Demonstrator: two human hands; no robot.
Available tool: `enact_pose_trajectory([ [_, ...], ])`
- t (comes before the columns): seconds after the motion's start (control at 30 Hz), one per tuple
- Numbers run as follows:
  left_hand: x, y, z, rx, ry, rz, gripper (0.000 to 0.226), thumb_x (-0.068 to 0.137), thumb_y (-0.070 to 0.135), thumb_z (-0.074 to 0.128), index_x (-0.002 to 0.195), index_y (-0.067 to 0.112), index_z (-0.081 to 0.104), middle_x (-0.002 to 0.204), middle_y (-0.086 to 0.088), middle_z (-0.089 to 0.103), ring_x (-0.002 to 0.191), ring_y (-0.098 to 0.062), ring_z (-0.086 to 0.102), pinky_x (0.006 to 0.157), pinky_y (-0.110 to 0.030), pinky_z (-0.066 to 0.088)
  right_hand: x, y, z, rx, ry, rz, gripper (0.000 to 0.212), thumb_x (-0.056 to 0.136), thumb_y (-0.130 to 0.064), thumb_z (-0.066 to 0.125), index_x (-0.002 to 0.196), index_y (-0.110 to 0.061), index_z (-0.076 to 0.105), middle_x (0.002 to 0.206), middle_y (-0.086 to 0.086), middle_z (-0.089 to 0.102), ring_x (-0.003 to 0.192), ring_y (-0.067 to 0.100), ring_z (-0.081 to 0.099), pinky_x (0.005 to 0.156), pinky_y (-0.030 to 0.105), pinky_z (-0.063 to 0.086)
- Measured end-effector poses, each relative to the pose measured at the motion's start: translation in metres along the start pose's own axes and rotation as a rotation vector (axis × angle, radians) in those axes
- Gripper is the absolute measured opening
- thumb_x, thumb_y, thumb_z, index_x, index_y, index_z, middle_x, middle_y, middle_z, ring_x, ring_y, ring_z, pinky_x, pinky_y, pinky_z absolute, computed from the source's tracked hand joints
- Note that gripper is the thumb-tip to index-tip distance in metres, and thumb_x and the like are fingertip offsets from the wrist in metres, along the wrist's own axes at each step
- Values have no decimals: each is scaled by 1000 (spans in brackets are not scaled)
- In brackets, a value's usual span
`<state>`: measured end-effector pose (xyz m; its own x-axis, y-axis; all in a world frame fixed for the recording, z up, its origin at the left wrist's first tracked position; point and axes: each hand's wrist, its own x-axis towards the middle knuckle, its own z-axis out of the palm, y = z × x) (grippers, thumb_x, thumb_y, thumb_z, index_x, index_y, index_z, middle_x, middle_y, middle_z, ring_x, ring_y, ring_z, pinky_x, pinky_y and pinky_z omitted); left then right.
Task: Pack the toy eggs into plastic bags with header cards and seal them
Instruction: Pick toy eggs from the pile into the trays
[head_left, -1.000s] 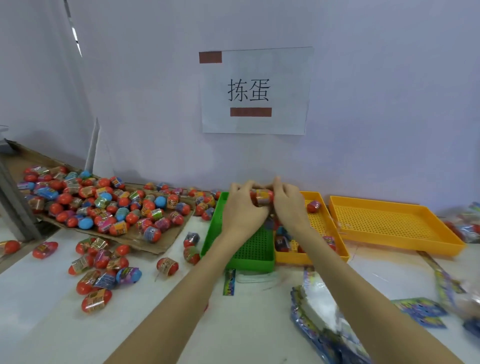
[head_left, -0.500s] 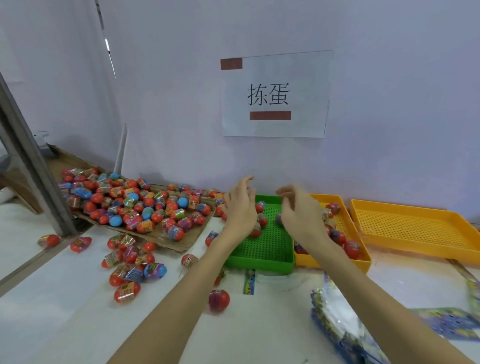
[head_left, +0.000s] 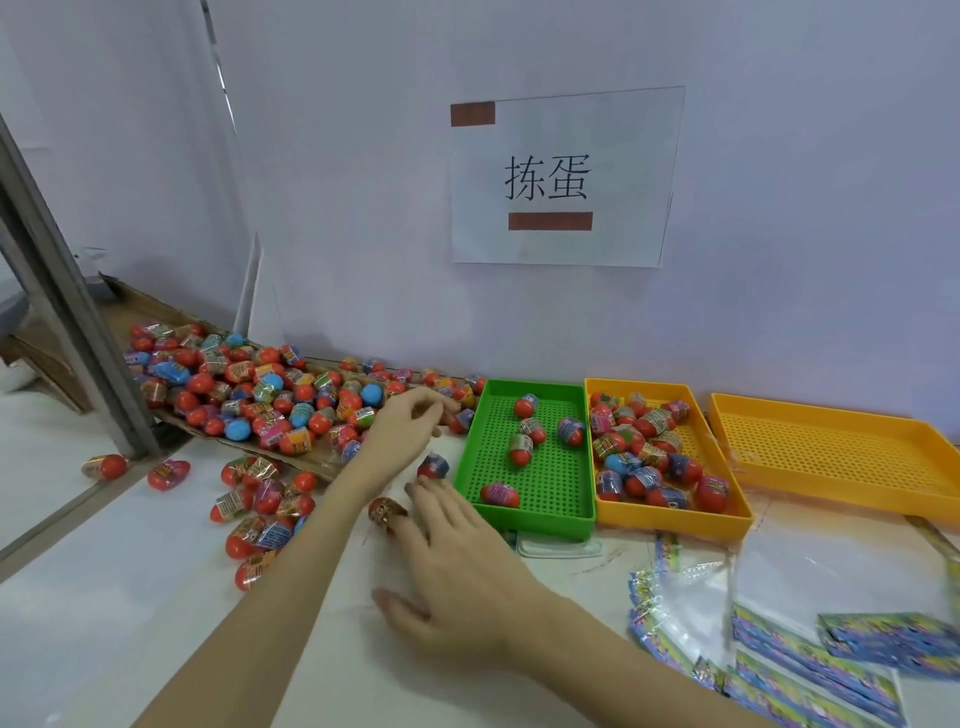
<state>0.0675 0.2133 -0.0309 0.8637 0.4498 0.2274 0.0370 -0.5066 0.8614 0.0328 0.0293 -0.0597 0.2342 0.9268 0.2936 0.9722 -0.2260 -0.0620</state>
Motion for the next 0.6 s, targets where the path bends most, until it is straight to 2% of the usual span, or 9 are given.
enact_pose_trajectory([
  [0.07,-10,-12,-10,98,-112,18,25,111,17,46,104,20,70,103,2,73,92,-11,68,79,-24,54,4,-4,11,-85,4,-47,73,106,-47,36,156,5,28,165,31,19,157,41,8,128,50,-3],
  [0.13,-19,-21,-18,186,-188,54,32,112,27,43,106,23,74,102,9,76,97,-2,69,88,-23,55,11,-3,19,-118,38,-21,74,107,-47,34,157,6,23,166,32,11,157,43,2,128,51,-6],
  [0.23,-32,-24,-24,39,-234,20,49,112,43,34,105,26,79,106,10,78,104,-3,70,92,-14,50,25,2,23,-190,85,84,78,105,-48,37,156,8,24,163,35,18,155,48,12,127,55,-3],
  [0.3,-39,-23,-19,-50,-255,-29,55,107,62,29,108,34,77,111,13,76,106,1,68,90,-9,47,35,6,25,-236,91,148,78,103,-52,38,153,8,32,157,34,33,148,49,29,128,56,9],
  [0.37,-41,-26,-12,-57,-186,-55,59,96,80,26,115,45,69,109,17,74,104,3,67,92,-18,48,45,8,26,-238,72,213,77,102,-58,38,147,4,39,145,29,48,134,45,44,123,56,23],
  [0.43,-40,-30,-10,-76,-96,-81,65,88,90,22,117,49,64,101,9,75,96,-3,70,92,-30,51,52,10,28,-231,78,255,70,101,-56,42,144,-1,43,129,24,58,120,42,53,120,55,30],
  [0.5,-38,-28,-10,-124,-43,-125,72,89,91,21,110,42,70,91,0,76,88,-10,74,85,-33,54,56,12,30,-291,100,261,59,99,-47,52,141,-5,51,112,19,67,103,38,62,112,52,41],
  [0.57,-35,-24,-10,-135,19,-148,75,95,80,21,102,30,75,84,-4,76,84,-14,74,78,-30,54,60,15,30,-354,132,276,41,91,-33,63,126,-13,64,93,11,71,83,31,65,93,43,53],
  [0.6,-34,-22,-10,-142,51,-146,74,97,75,21,101,26,76,82,-6,76,83,-16,74,75,-29,54,62,16,29,-354,173,286,36,87,-28,66,120,-16,68,88,8,70,76,29,63,84,39,54],
])
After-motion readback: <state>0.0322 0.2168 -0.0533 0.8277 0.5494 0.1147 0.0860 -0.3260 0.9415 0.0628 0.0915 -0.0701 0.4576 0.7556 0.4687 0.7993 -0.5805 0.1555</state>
